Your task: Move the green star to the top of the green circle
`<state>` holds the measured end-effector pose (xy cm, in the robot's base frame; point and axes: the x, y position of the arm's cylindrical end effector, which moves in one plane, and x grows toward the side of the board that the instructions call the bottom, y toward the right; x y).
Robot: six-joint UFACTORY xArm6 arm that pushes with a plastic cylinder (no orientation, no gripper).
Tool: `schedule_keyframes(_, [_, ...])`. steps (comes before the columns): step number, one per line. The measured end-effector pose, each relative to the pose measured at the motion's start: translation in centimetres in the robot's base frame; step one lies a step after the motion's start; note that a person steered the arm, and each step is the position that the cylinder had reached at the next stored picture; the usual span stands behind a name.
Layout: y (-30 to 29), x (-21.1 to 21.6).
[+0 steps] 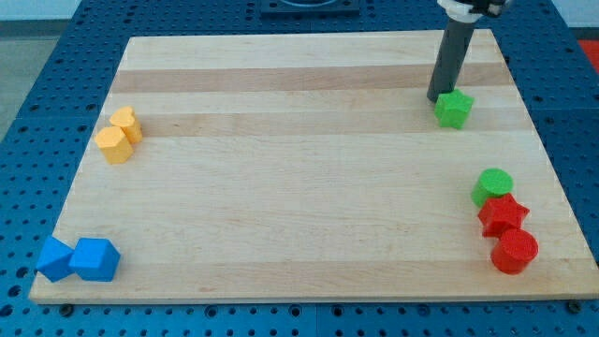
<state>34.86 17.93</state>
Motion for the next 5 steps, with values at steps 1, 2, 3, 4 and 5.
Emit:
schedule_keyframes(1, [0.0,1.2])
schedule_keyframes(2, [0.0,2.4])
schedule_keyframes(3, [0.0,3.6])
schedule_keyframes(4, [0.0,2.9])
schedule_keyframes(5, [0.0,2.0])
